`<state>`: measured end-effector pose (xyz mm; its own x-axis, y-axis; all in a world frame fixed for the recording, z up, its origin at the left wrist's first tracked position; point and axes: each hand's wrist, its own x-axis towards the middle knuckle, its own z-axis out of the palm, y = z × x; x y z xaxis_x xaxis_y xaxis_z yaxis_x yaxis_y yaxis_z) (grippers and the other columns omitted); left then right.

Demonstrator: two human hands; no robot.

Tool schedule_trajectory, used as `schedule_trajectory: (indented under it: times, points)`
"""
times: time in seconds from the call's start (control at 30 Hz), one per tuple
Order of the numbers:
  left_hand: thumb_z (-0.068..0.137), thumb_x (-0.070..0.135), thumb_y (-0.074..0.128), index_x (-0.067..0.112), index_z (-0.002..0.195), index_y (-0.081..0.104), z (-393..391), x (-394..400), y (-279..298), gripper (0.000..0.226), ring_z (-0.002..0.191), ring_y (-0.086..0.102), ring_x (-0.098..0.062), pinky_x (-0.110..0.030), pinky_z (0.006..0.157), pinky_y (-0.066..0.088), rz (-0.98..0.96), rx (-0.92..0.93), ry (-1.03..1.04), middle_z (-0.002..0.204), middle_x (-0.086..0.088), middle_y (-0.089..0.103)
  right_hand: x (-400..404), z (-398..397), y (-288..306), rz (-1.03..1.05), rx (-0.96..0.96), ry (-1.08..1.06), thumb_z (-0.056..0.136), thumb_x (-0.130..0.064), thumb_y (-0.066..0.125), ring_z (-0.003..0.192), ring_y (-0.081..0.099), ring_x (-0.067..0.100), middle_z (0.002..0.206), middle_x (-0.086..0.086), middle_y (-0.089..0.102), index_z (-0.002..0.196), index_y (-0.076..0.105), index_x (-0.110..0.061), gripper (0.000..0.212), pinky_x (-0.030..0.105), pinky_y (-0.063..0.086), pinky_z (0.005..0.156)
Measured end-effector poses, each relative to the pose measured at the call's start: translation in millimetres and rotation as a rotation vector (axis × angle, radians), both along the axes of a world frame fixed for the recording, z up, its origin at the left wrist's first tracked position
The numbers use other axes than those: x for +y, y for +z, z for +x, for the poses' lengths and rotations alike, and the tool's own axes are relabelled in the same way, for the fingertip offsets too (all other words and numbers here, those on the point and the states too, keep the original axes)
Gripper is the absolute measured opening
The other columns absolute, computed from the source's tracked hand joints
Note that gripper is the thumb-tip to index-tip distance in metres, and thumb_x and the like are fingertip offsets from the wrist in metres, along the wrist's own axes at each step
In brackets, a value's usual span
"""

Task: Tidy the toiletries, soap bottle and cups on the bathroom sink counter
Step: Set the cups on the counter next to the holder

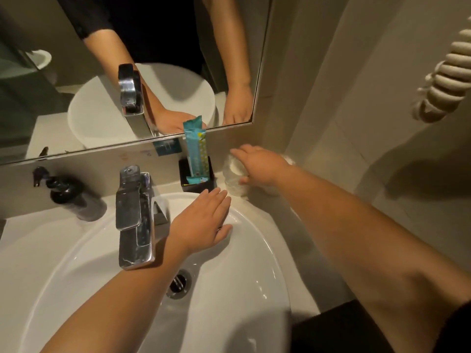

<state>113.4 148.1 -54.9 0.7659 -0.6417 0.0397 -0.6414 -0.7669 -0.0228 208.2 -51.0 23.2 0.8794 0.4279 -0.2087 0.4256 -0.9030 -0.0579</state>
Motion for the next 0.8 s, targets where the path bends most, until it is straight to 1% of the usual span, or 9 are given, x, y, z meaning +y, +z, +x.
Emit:
schedule_trajectory:
  times: [0.07,0.13,0.2,0.3,0.43,0.6,0.73,0.8]
  points:
    - [0.094,0.05,0.041,0.004,0.14,0.044,1,0,-3,0.065,0.136,0.04,-0.032,-0.047,0.115,0.024,-0.004,-0.014,-0.006,0.144,-0.015,0.047,5,10,-10,-0.046,0.05,0.022,0.082,-0.034,0.07,0.124,0.048,0.033,0.145,0.009,0.039,0.151,0.024,-0.022,0.084,0.039,0.043,0.097]
    - [0.094,0.05,0.04,0.004,0.14,0.045,2,0,-5,0.065,0.136,0.04,-0.032,-0.047,0.115,0.024,-0.011,-0.026,-0.006,0.144,-0.015,0.047,8,15,-16,-0.051,0.077,0.032,0.084,-0.025,0.067,0.118,0.053,0.033,0.138,0.011,0.043,0.149,0.028,-0.025,0.076,0.037,0.044,0.089]
    - [0.094,0.05,0.04,0.004,0.14,0.044,2,0,-6,0.065,0.135,0.041,-0.032,-0.047,0.114,0.025,-0.016,-0.027,-0.005,0.144,-0.015,0.047,10,17,-21,-0.026,0.066,0.031,0.085,-0.023,0.066,0.114,0.055,0.033,0.133,0.011,0.046,0.147,0.033,-0.025,0.07,0.035,0.044,0.085]
    - [0.093,0.049,0.041,0.004,0.139,0.045,2,0,-6,0.065,0.135,0.041,-0.033,-0.046,0.115,0.024,-0.018,-0.033,-0.008,0.143,-0.016,0.047,14,19,-25,0.008,0.05,0.028,0.084,-0.028,0.068,0.114,0.055,0.033,0.133,0.012,0.046,0.146,0.035,-0.024,0.07,0.036,0.045,0.088]
    - [0.093,0.049,0.041,0.004,0.139,0.045,1,0,-6,0.065,0.135,0.04,-0.032,-0.045,0.115,0.024,-0.025,-0.035,-0.001,0.143,-0.016,0.047,17,21,-27,0.032,0.036,0.024,0.084,-0.029,0.069,0.116,0.055,0.034,0.137,0.012,0.044,0.147,0.033,-0.023,0.072,0.037,0.045,0.093]
    - [0.093,0.049,0.04,0.004,0.14,0.044,2,0,-7,0.065,0.136,0.04,-0.032,-0.047,0.115,0.026,-0.032,-0.03,0.002,0.144,-0.016,0.047,17,20,-33,0.066,0.034,0.0,0.084,-0.026,0.069,0.113,0.056,0.035,0.14,0.012,0.039,0.148,0.031,-0.025,0.074,0.039,0.047,0.094]
    - [0.093,0.05,0.039,0.004,0.14,0.043,2,0,-7,0.066,0.137,0.039,-0.031,-0.046,0.116,0.023,-0.028,-0.022,0.007,0.145,-0.015,0.046,16,20,-34,0.077,0.039,-0.014,0.084,-0.026,0.069,0.111,0.057,0.035,0.141,0.011,0.036,0.15,0.028,-0.026,0.078,0.039,0.05,0.092]
    - [0.093,0.049,0.039,0.004,0.14,0.043,1,-1,-6,0.066,0.136,0.039,-0.031,-0.046,0.116,0.023,-0.022,-0.019,0.008,0.144,-0.015,0.046,15,19,-34,0.093,0.046,-0.021,0.083,-0.028,0.071,0.111,0.057,0.035,0.141,0.01,0.035,0.15,0.026,-0.026,0.08,0.039,0.049,0.091]
